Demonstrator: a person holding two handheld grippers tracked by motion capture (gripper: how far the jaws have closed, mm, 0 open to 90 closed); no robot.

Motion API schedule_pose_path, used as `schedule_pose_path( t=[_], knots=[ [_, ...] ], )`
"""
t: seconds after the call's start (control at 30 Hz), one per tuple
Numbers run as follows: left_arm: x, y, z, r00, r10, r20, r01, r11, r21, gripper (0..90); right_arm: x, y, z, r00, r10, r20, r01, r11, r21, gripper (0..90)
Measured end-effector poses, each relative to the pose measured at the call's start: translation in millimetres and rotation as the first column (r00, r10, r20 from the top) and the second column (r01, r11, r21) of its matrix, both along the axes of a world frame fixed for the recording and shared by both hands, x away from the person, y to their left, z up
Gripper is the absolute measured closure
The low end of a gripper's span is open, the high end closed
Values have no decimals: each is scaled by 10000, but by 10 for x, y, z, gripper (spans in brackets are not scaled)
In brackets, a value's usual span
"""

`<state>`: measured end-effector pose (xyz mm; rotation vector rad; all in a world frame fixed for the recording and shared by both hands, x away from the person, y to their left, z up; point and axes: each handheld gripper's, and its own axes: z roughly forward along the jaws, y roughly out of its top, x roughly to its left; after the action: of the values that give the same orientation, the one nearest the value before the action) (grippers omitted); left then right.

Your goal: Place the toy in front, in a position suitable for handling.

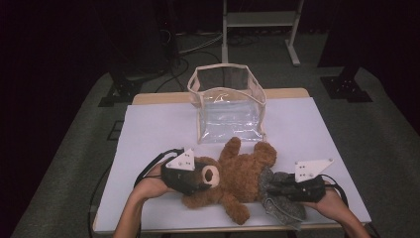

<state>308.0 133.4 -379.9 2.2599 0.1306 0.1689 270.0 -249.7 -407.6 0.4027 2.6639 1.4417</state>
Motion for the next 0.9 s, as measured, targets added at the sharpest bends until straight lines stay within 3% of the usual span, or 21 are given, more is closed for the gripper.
schedule_pose_path(
  t=[0.1,0.23,0.33,0.5,0.7,0.9],
  knots=[
    [4,1,0,10000,45,-33,-45,10000,-5,363,-9,-42,23,10000,-59,-42,59,9999,135,787],
    [6,0,1,10000,61,-40,-61,10000,23,363,22,27,179,9995,85,301,-93,9996,278,787],
    [3,-3,4,10000,53,-15,-53,10000,63,364,76,160,324,9972,368,647,-391,9986,356,787],
    [-1,-2,0,10000,63,-9,-63,10000,47,363,175,467,482,9888,939,1158,-939,9956,-60,787],
    [-5,4,-1,10000,76,10,-76,10000,48,363,222,693,437,9824,1349,1289,-1266,9894,-710,787],
    [0,-11,2,9999,115,-11,-115,9999,19,363,198,490,332,9903,927,1032,-851,9935,-759,787]
  ],
)
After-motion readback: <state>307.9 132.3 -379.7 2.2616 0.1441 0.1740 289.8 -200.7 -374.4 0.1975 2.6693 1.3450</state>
